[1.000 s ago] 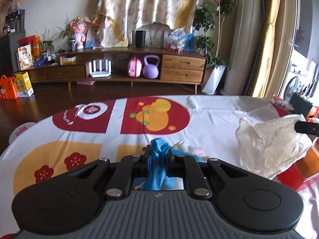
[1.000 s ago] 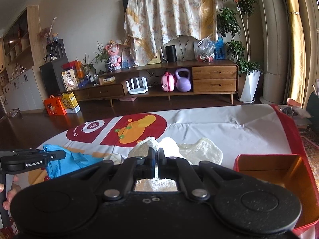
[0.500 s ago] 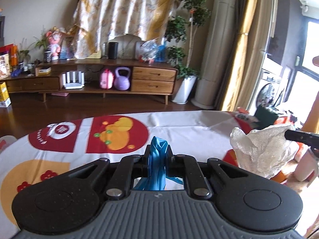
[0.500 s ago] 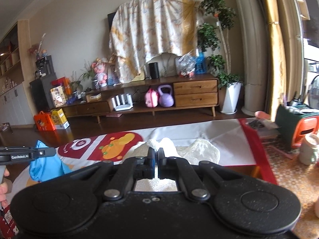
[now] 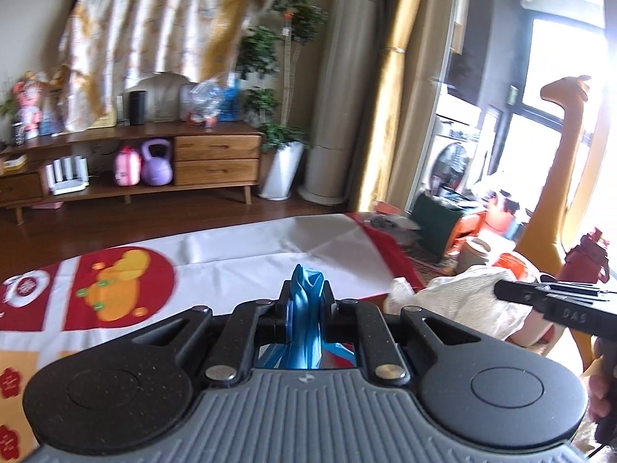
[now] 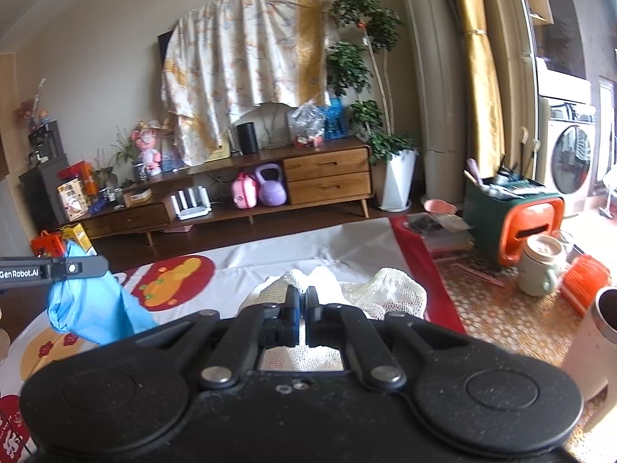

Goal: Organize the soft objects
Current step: 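Lift blue gloves with left tool while right tool carries mesh cloth toward red tin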

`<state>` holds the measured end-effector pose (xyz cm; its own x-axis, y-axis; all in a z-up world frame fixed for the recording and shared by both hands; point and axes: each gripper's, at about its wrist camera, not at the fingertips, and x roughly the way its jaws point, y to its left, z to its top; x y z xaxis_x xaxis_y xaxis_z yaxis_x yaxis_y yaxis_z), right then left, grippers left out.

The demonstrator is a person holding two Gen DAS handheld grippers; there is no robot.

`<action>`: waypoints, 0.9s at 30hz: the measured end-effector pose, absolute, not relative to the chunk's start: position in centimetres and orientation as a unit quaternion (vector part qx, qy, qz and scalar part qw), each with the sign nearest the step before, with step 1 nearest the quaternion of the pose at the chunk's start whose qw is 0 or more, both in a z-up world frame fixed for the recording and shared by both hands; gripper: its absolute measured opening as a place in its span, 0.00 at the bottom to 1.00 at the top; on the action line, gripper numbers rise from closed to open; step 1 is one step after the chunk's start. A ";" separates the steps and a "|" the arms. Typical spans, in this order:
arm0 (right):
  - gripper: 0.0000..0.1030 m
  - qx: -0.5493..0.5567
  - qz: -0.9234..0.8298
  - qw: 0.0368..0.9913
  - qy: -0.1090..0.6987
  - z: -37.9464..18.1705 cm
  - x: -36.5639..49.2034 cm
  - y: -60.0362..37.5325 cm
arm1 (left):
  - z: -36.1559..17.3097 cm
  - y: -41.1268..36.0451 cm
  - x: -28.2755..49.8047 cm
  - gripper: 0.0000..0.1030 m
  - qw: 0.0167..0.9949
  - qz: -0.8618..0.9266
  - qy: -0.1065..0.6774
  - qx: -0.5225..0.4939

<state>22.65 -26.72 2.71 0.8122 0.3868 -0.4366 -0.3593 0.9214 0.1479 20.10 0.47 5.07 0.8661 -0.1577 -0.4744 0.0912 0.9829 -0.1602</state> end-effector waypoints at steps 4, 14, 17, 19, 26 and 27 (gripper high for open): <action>0.02 0.031 0.183 0.953 0.240 2.0 23.0 -28.3 | 5.0 -2.7 21.9 0.12 0.961 -0.092 0.255 -0.055; 0.02 0.041 0.159 0.952 0.258 -0.3 24.8 -31.6 | 3.4 -9.5 27.0 0.12 0.952 -0.139 0.268 -0.045; 0.02 0.042 0.157 0.950 0.266 -1.2 25.4 -31.9 | 2.4 -11.3 28.4 0.12 0.950 -0.147 0.273 -0.036; 0.02 0.044 0.158 0.949 0.271 -1.9 25.8 -31.9 | 1.6 -12.2 29.3 0.12 0.948 -0.150 0.280 -0.033; 0.02 0.059 0.166 0.943 0.284 -4.3 27.8 -31.4 | -1.4 -14.4 32.6 0.12 0.939 -0.148 0.310 -0.022; 0.02 0.060 0.168 0.942 0.285 -4.7 28.0 -31.2 | -1.8 -14.6 33.0 0.12 0.937 -0.148 0.315 -0.020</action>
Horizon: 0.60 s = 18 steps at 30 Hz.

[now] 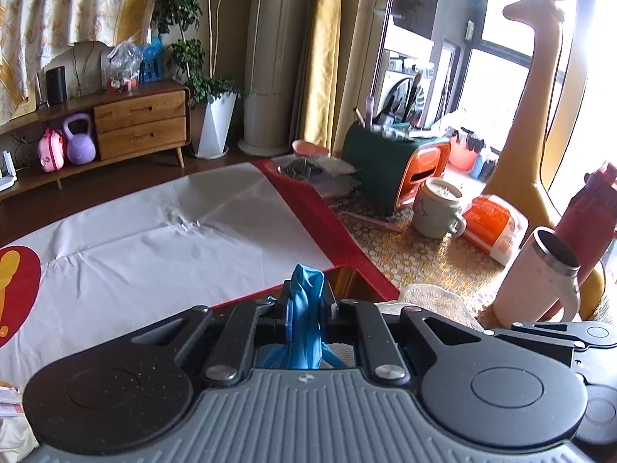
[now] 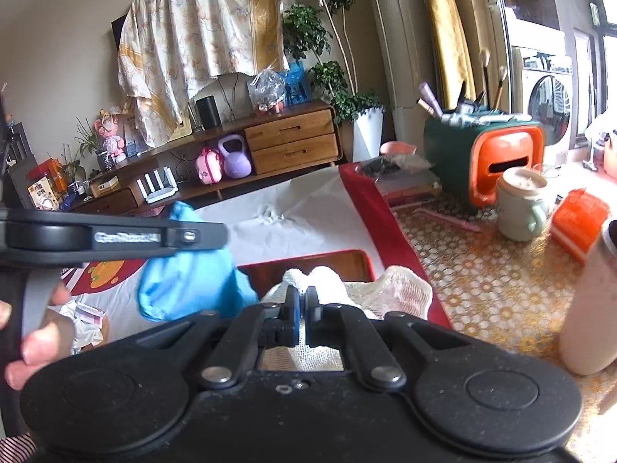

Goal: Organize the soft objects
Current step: 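Lift blue gloves with left tool while right tool carries mesh cloth toward red tin, then open left tool over red tin while right tool releases mesh cloth inside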

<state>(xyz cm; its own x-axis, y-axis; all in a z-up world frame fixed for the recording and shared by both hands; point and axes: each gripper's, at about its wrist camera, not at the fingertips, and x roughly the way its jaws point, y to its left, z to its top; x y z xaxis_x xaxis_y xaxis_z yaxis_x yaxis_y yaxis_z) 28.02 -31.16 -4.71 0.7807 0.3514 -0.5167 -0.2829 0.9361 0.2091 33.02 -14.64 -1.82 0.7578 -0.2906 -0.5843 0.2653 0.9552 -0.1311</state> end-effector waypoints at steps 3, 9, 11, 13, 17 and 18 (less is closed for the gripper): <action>0.02 0.059 0.186 0.937 0.291 -5.9 28.6 -30.4 | -3.0 -15.2 34.1 0.12 0.933 -0.147 0.328 -0.011; 0.02 0.049 0.214 0.924 0.314 -7.7 29.2 -29.2 | -5.1 -16.3 35.5 0.12 0.922 -0.158 0.354 0.001; 0.02 0.045 0.212 0.921 0.322 -8.3 29.4 -29.2 | -5.8 -16.5 36.0 0.12 0.918 -0.159 0.364 0.002; 0.02 0.044 0.209 0.919 0.333 -8.7 29.6 -29.3 | -6.5 -16.6 36.4 0.12 0.915 -0.156 0.372 0.002; 0.02 0.038 0.198 0.916 0.347 -9.3 29.7 -29.0 | -7.9 -16.8 37.1 0.12 0.907 -0.154 0.393 -0.001; 0.02 0.035 0.195 0.915 0.351 -9.4 29.7 -29.0 | -8.2 -16.7 37.2 0.12 0.904 -0.154 0.398 -0.003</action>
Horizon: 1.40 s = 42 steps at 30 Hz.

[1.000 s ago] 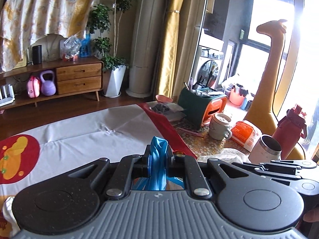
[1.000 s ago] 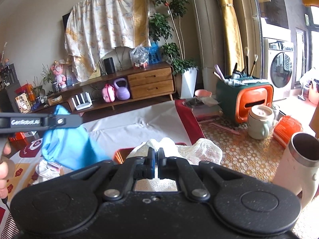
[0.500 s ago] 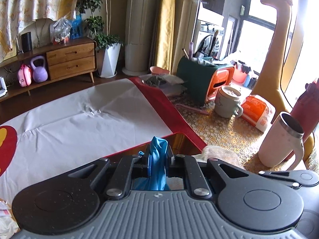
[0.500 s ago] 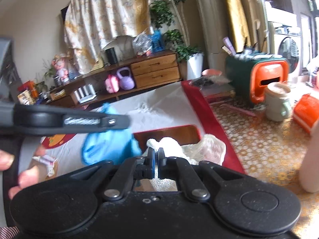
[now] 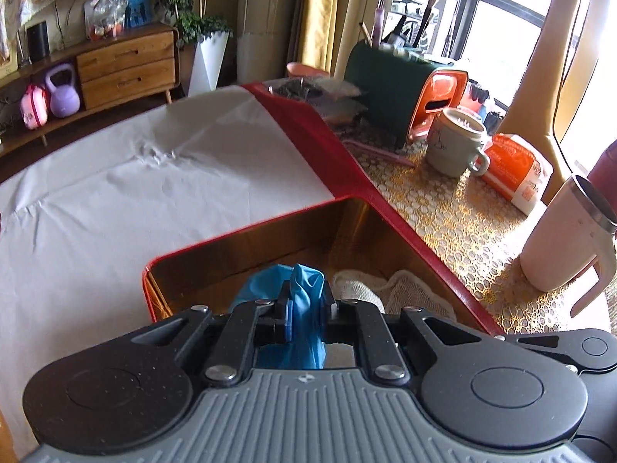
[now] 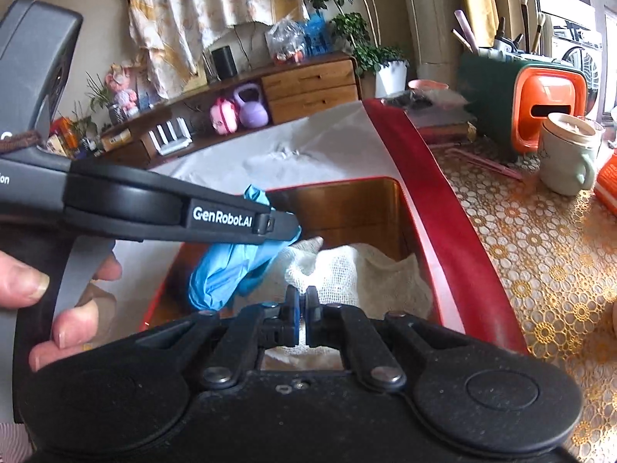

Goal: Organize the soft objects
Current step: 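Open left tool over red tin while right tool releases mesh cloth inside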

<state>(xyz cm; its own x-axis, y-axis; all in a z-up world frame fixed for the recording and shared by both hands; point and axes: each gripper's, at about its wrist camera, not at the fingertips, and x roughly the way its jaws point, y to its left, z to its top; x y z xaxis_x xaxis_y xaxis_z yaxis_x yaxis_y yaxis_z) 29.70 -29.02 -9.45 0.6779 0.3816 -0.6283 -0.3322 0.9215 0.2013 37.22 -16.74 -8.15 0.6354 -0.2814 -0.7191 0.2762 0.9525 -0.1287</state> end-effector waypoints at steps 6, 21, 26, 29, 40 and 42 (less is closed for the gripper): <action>0.09 0.022 0.186 0.910 0.370 -9.7 29.7 -28.9 | -10.0 -17.0 37.7 0.12 0.891 -0.156 0.427 -0.002; 0.22 0.003 0.185 0.904 0.387 -9.0 29.3 -29.8 | -11.7 -18.5 37.4 0.13 0.874 -0.161 0.457 0.020; 0.26 0.003 0.185 0.904 0.386 -8.6 29.0 -29.9 | -11.3 -18.5 37.2 0.16 0.875 -0.156 0.459 0.017; 0.31 0.005 0.180 0.905 0.385 -8.3 28.7 -30.0 | -11.0 -18.6 36.9 0.16 0.876 -0.151 0.457 0.025; 0.44 -0.007 0.179 0.910 0.374 -7.0 27.5 -29.8 | -9.0 -18.5 35.5 0.84 0.891 -0.152 0.427 0.035; 0.51 -0.007 0.181 0.911 0.370 -6.6 27.2 -29.9 | -8.3 -18.2 35.0 0.84 0.894 -0.149 0.422 0.030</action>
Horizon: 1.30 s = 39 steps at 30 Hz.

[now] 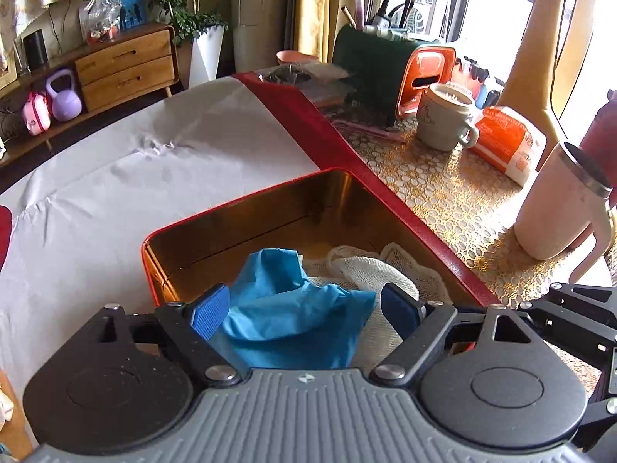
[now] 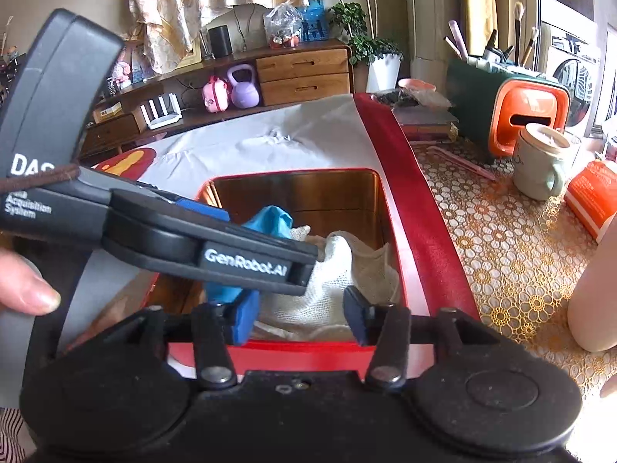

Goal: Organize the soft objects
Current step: 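Open left tool over red tin while right tool releases mesh cloth inside, then move both open tools back over the remaining soft items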

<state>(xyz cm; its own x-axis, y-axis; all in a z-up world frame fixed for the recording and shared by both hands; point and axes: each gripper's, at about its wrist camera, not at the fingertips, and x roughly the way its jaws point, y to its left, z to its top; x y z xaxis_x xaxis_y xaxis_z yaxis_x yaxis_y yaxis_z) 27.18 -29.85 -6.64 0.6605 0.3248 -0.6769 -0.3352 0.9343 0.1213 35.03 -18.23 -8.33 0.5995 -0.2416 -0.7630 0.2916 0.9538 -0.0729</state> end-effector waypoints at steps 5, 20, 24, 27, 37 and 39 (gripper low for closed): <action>0.62 -0.007 0.181 0.915 0.359 -5.6 26.1 -29.9 | -6.9 -17.1 33.6 0.84 0.899 -0.145 0.412 0.019; 0.86 0.006 0.182 0.927 0.327 -1.6 21.4 -29.4 | -1.9 -11.2 25.8 0.84 0.918 -0.149 0.368 -0.022; 0.87 0.009 0.182 0.930 0.320 -0.9 19.9 -28.8 | -0.8 -9.5 23.2 0.84 0.923 -0.148 0.354 -0.025; 0.89 0.011 0.188 0.930 0.315 -0.6 18.9 -28.4 | -0.3 -8.1 21.4 0.86 0.925 -0.141 0.351 -0.033; 0.97 0.015 0.230 0.926 0.301 0.3 15.8 -24.8 | 0.0 -3.4 15.9 0.97 0.932 -0.112 0.341 -0.041; 0.99 0.013 0.241 0.923 0.299 0.4 15.4 -24.0 | -0.1 -2.3 15.1 0.97 0.932 -0.108 0.341 -0.048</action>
<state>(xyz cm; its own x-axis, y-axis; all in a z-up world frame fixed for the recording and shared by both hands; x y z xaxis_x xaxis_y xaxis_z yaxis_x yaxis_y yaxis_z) 15.38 -23.98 0.38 0.7048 0.4525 -0.5464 -0.4370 0.8836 0.1680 15.08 -2.25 -0.08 0.7434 -0.2346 -0.6264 0.1697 0.9720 -0.1627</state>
